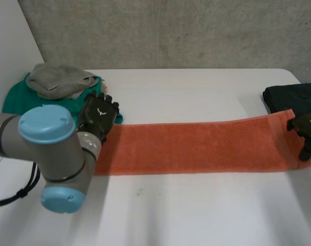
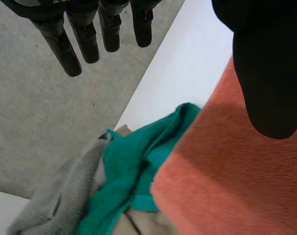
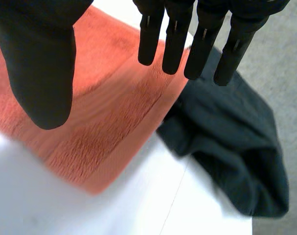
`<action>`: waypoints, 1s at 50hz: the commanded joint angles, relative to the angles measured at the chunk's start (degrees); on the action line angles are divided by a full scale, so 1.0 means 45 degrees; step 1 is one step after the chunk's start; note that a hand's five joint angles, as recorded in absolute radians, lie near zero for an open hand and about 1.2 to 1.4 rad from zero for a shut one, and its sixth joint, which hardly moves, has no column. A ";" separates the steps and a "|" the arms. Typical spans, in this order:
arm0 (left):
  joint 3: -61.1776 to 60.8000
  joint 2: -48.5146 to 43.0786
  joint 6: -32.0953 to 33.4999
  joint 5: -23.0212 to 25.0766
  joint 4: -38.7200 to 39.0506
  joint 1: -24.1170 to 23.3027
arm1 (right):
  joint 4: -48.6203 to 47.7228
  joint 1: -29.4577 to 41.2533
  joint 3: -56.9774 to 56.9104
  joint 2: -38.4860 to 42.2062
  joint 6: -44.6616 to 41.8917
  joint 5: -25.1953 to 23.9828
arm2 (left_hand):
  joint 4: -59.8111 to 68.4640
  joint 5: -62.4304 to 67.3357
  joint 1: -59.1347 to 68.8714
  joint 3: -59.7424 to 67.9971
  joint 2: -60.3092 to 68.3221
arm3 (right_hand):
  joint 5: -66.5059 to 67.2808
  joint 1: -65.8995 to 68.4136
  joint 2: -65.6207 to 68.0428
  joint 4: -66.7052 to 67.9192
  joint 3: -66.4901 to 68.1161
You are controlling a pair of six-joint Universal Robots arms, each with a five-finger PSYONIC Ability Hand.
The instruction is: Fold the laundry.
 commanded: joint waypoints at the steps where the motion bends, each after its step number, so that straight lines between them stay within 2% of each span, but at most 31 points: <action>1: -0.0721 0.0306 -0.0764 0.0234 0.0487 -0.0034 | -0.1543 -0.0639 0.0531 0.0705 -0.0087 -0.0342 | -0.0384 -0.0620 -0.0243 -0.0426 -0.0352 | 0.1144 0.1322 0.1344 0.1188 0.1220; 7: -0.0721 0.0306 -0.0783 0.0254 0.0605 0.0005 | -0.2305 -0.0736 0.0179 0.1644 -0.0146 -0.0185 | -0.0384 -0.0620 -0.0243 -0.0426 -0.0352 | 0.1440 0.1619 0.1641 0.1485 0.1517; 9: -0.0702 0.0306 -0.0783 0.0254 0.0605 0.0005 | -0.2306 -0.0794 -0.0035 0.1781 -0.0165 -0.0185 | -0.0384 -0.0620 -0.0243 -0.0426 -0.0352 | 0.6869 0.7047 0.7070 0.6913 0.6946; 10: -0.0721 0.0306 -0.0783 0.0254 0.0624 0.0005 | -0.2306 -0.0814 -0.0094 0.1820 -0.0185 -0.0185 | -0.0384 -0.0620 -0.0243 -0.0426 -0.0352 | 1.1179 1.1358 1.1380 1.1224 1.1256; 18: -0.0838 0.0618 -0.0803 0.0254 0.0605 0.0005 | -0.2306 -0.1985 -0.0309 0.1606 -0.0477 0.0634 | -0.0384 -0.0620 -0.0243 -0.0426 -0.0352 | 1.1223 1.1401 1.1424 1.1267 1.1300; 24: -0.1287 0.1185 -0.0823 0.0254 0.0605 0.0005 | -0.2267 -0.3001 -0.0641 0.0630 -0.2466 0.1922 | -0.0384 -0.0620 -0.0243 -0.0426 -0.0352 | 1.1223 1.1401 1.1424 1.1267 1.1300; 28: -0.1580 0.1458 -0.0842 0.0273 0.0605 0.0025 | -0.2170 -0.3041 -0.0934 0.0531 -0.3153 0.2256 | -0.0384 -0.0620 -0.0243 -0.0426 -0.0352 | 1.1223 1.1401 1.1424 1.1267 1.1300; 29: -0.1639 0.1555 -0.0861 0.0254 0.0605 0.0025 | -0.2131 -0.2867 -0.0857 0.0531 -0.3076 0.2121 | -0.0384 -0.0620 -0.0243 -0.0426 -0.0352 | 1.1223 1.1401 1.1424 1.1267 1.1300; 30: -0.1659 0.1576 -0.0862 0.0254 0.0605 0.0025 | -0.2092 -0.2730 -0.0760 0.0512 -0.3017 0.2003 | -0.0384 -0.0620 -0.0243 -0.0426 -0.0352 | 0.9238 0.9416 0.9439 0.9282 0.9315; 31: -0.1698 0.1634 -0.0881 0.0234 0.0605 0.0025 | -0.2033 -0.2322 -0.0430 0.0512 -0.2708 0.1441 | -0.0384 -0.0620 -0.0243 -0.0426 -0.0352 | 0.4592 0.4771 0.4793 0.4636 0.4669; 33: -0.1756 0.1673 -0.0939 0.0234 0.0624 0.0025 | -0.1994 -0.2026 -0.0077 0.0473 -0.2258 0.0678 | -0.0384 -0.0620 -0.0243 -0.0426 -0.0352 | 0.3464 0.3643 0.3665 0.3508 0.3541; 34: -0.1776 0.1693 -0.0978 0.0234 0.0625 0.0025 | -0.1994 -0.1871 0.0292 0.0357 -0.1656 -0.0196 | -0.0384 -0.0620 -0.0243 -0.0426 -0.0352 | 0.2647 0.2826 0.2848 0.2691 0.2724; 35: -0.1796 0.1712 -0.1037 0.0234 0.0605 0.0005 | -0.1994 -0.1869 0.0489 0.0220 -0.1360 -0.0592 | -0.0384 -0.0620 -0.0243 -0.0426 -0.0352 | 0.2195 0.2373 0.2396 0.2239 0.2272; 38: -0.1815 0.1752 -0.1115 0.0254 0.0624 -0.0034 | -0.1993 -0.1850 0.1152 -0.0190 -0.0481 -0.1918 | -0.0384 -0.0620 -0.0243 -0.0426 -0.0352 | 0.2003 0.2182 0.2204 0.2047 0.2080; 40: -0.1815 0.1752 -0.1115 0.0254 0.0625 -0.0034 | -0.1994 -0.1849 0.1369 -0.0250 -0.0264 -0.2293 | -0.0384 -0.0620 -0.0243 -0.0426 -0.0352 | 0.1929 0.2107 0.2129 0.1973 0.2005; 45: -0.1815 0.1752 -0.1213 0.0254 0.0625 -0.0054 | -0.2013 -0.1869 0.1624 -0.0191 -0.0204 -0.2646 | -0.0384 -0.0620 -0.0243 -0.0426 -0.0352 | 0.2040 0.2218 0.2241 0.2084 0.2117; 50: -0.1815 0.1732 -0.1564 0.0254 0.0625 -0.0093 | -0.2110 -0.1752 0.1488 0.0334 -0.0283 -0.2548 | -0.0384 -0.0620 -0.0243 -0.0426 -0.0352 | 0.2190 0.2368 0.2391 0.2234 0.2267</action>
